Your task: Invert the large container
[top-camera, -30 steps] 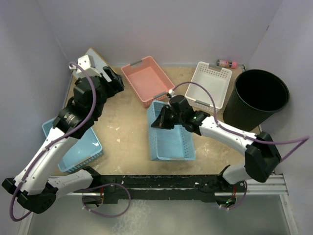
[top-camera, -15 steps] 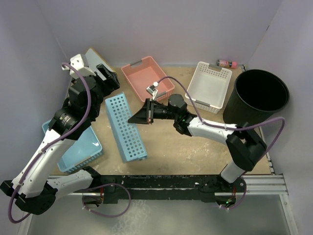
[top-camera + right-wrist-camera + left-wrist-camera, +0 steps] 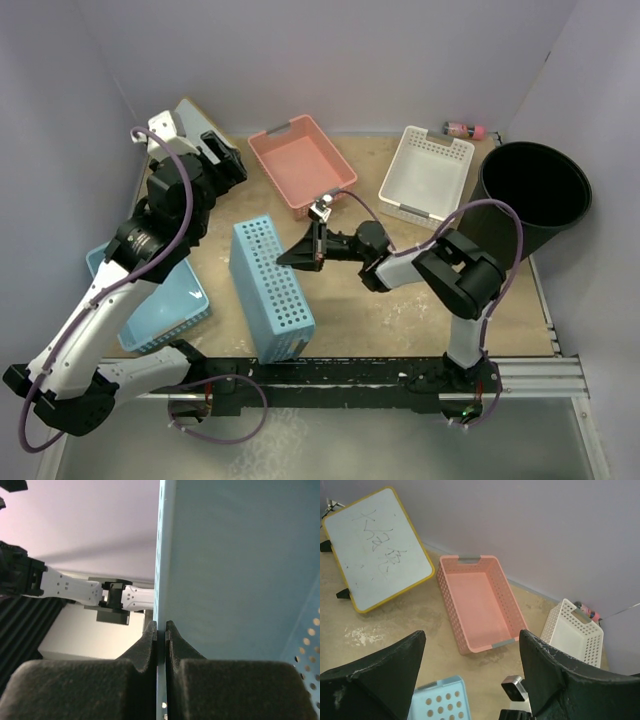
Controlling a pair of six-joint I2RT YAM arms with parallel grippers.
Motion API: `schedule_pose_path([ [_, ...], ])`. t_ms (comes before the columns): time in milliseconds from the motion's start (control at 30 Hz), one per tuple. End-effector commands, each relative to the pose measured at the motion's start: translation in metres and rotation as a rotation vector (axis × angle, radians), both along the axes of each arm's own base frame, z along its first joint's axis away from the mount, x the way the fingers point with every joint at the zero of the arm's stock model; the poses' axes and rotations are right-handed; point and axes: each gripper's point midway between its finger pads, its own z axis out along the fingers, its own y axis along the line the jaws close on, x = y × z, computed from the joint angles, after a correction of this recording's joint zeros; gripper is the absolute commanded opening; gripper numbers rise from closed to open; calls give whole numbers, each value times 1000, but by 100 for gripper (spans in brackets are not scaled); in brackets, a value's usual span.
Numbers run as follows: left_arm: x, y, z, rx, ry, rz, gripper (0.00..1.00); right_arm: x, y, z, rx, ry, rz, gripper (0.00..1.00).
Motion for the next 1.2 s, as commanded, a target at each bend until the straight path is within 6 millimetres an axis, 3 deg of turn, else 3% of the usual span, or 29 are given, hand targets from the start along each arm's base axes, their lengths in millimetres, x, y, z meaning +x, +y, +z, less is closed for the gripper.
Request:
schedule_pose_path([
  [0, 4, 3, -3, 5, -1, 23, 72, 3, -33, 6, -10, -88, -62, 0],
  [267, 11, -1, -23, 50, 48, 24, 72, 17, -104, -105, -583, -91, -189, 3],
  [400, 14, -2, -39, 78, 82, 28, 73, 29, -155, -137, -943, -169, -268, 9],
  [467, 14, -1, -52, 102, 111, 33, 74, 35, -181, -148, -1088, -181, -308, 16],
  [633, 15, 13, -103, 198, 242, 99, 76, 44, -234, -166, -1369, -164, -378, 52],
  [700, 16, 23, -127, 219, 315, 121, 76, 48, -247, -165, -1440, -169, -407, 60],
  [767, 16, 40, -146, 210, 382, 141, 76, 53, -255, -157, -1480, -189, -442, 61],
  [867, 13, 70, -157, 190, 431, 200, 77, 68, -262, -134, -1495, -293, -524, 62],
  [1000, 5, 98, -159, 216, 459, 286, 78, 77, -227, -80, -1354, -483, -594, 65],
  [1167, 1, 124, -186, 162, 564, 326, 78, 72, -166, -37, -1257, -708, -598, 66],
])
